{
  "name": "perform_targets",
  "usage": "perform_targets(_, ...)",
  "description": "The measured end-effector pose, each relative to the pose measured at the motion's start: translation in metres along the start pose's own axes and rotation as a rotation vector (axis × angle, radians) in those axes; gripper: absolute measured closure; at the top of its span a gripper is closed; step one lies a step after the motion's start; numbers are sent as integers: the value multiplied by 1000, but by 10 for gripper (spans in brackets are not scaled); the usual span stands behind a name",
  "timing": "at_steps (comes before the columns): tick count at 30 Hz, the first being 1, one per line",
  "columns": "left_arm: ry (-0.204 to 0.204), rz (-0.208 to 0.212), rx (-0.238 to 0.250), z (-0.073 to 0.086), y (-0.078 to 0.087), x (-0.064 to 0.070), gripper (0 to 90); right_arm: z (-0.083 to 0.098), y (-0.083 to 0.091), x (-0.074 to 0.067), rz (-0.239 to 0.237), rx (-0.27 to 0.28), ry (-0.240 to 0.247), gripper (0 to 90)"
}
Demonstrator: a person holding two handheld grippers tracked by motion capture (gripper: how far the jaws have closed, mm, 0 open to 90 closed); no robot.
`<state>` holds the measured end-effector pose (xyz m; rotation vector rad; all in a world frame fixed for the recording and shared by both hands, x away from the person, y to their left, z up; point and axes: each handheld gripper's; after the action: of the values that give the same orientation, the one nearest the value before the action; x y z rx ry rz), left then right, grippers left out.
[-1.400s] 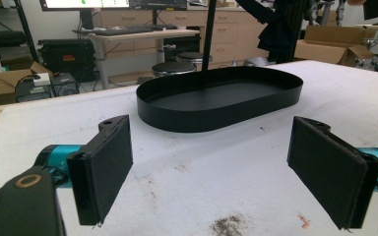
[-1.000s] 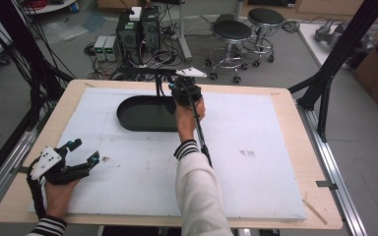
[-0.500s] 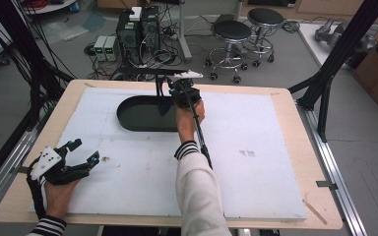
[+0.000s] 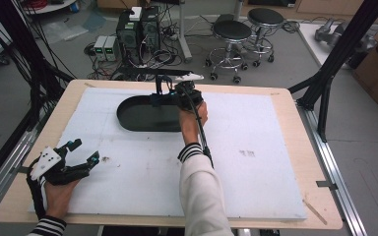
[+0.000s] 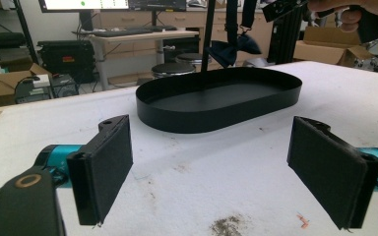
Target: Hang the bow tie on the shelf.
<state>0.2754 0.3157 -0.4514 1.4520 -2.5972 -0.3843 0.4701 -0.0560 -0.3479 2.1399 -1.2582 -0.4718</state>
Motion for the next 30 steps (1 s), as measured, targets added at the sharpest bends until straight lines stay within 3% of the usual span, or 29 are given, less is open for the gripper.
perform_targets(4,0,0,1,0,0,0,176,1,6,-1,-17,12,16,668)
perform_targets(8,7,-3,-1,0,0,0,176,7,17,2,-50,39,48,490)
perform_targets(15,11,-5,-2,0,-1,0,176,27,47,19,-154,57,111,302)
perform_targets(20,6,-8,-4,0,-1,0,176,56,80,32,-194,92,139,214)
perform_targets(25,-1,-8,-7,0,-1,0,175,95,117,42,-223,160,164,194)
perform_targets(30,-10,-12,-3,0,-1,2,175,137,147,53,-201,225,159,183)
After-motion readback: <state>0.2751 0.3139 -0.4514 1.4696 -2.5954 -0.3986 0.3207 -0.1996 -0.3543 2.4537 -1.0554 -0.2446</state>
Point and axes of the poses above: each handheld gripper's, and its own axes: y roughly backward along the jaws, z roughly out of its underside, x roughly to its right, and after that the axes turned 12 degrees about -x, right-handed
